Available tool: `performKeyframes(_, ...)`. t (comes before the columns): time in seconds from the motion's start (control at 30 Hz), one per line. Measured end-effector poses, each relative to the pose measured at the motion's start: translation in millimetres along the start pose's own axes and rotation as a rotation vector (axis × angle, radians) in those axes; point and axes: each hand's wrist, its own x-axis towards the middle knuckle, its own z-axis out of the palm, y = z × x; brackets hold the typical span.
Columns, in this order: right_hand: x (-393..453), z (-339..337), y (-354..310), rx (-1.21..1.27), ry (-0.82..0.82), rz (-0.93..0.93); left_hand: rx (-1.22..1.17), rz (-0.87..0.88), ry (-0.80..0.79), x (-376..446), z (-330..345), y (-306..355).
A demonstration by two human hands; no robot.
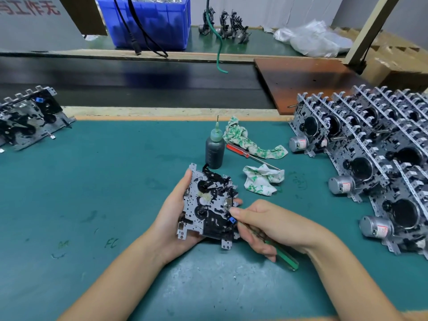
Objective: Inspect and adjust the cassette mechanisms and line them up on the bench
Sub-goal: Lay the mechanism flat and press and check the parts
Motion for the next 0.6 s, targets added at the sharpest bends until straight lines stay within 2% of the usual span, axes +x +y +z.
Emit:
performKeyframes(0.2, -0.1, -0.4, -3.0, -0.017, 0.011, -0.01, 0.002, 0.003, 0.029, -0.5, 1.6, 0.2)
performKeyframes(0.4, 2.4, -3.2, 0.2, -0.15, 0.052, -0.016, 0.011, -0.002, 0.041, -1.6, 1.5, 1.4)
performKeyframes(0.6, 3.9, -6.4, 3.1, -0.166, 0.002, -0.018, 0.042, 0.044, 0.05, -2.1, 6.8, -1.0)
